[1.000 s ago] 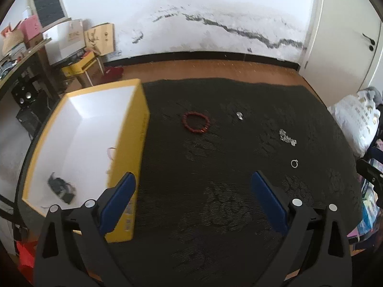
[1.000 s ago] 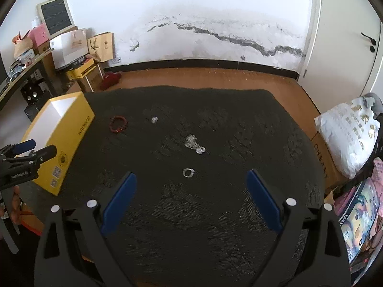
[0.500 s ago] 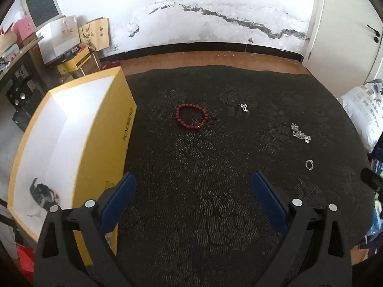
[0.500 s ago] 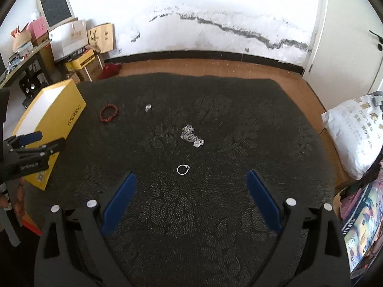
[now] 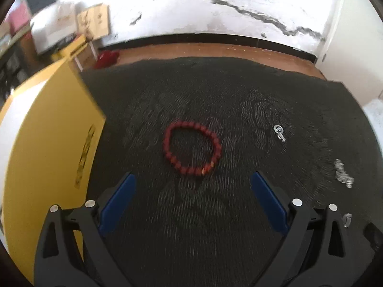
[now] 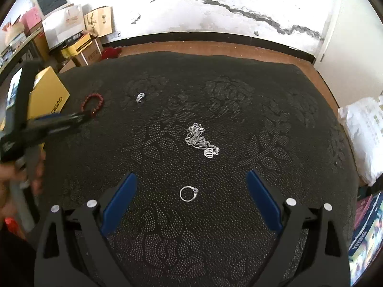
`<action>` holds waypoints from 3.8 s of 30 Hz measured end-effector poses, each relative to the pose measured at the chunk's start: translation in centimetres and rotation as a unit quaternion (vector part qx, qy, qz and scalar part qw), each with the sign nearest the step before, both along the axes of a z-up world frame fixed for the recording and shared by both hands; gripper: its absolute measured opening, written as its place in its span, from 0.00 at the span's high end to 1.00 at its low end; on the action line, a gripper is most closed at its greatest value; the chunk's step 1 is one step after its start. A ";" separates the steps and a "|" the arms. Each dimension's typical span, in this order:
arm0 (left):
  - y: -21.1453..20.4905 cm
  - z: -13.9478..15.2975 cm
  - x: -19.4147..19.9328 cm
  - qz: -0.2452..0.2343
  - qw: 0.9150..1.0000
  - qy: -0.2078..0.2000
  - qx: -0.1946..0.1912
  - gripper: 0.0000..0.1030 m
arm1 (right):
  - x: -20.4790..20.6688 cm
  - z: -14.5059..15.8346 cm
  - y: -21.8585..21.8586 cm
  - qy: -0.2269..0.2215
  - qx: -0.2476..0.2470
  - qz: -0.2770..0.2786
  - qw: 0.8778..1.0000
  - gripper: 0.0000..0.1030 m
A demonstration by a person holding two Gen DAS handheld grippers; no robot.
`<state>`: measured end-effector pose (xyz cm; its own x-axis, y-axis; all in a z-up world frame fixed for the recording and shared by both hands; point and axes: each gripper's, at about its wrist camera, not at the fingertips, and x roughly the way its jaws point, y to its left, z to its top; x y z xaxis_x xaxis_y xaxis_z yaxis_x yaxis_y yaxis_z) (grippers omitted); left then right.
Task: Organize jewelry
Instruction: 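Move the left tool back over the rug to the red bead bracelet, then close the left tool on the red bead bracelet and lift it, then close the right tool on the silver chain while the left tool holds the bracelet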
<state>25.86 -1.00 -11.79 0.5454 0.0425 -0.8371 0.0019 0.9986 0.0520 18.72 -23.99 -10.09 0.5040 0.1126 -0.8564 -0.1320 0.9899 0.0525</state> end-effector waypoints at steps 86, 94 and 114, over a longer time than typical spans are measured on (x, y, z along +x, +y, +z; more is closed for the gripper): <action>0.8 6.7 -4.1 -0.047 0.996 -0.064 -0.030 0.93 | 3.9 -3.6 -1.4 0.024 0.025 -0.012 0.999 0.13; 0.9 6.3 -3.9 -0.051 0.997 -0.053 -0.037 0.93 | 6.0 -5.9 0.5 0.019 -0.022 0.008 1.000 0.12; 1.2 6.6 -4.2 -0.050 0.997 -0.042 -0.037 0.93 | 6.6 -3.1 1.1 -0.002 0.002 0.021 1.000 0.90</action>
<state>21.64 0.22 -5.16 0.6124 -0.0764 -0.7869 0.1006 0.9948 -0.0183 25.34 -22.84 -13.16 0.5024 0.1367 -0.8538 -0.1730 0.9833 0.0557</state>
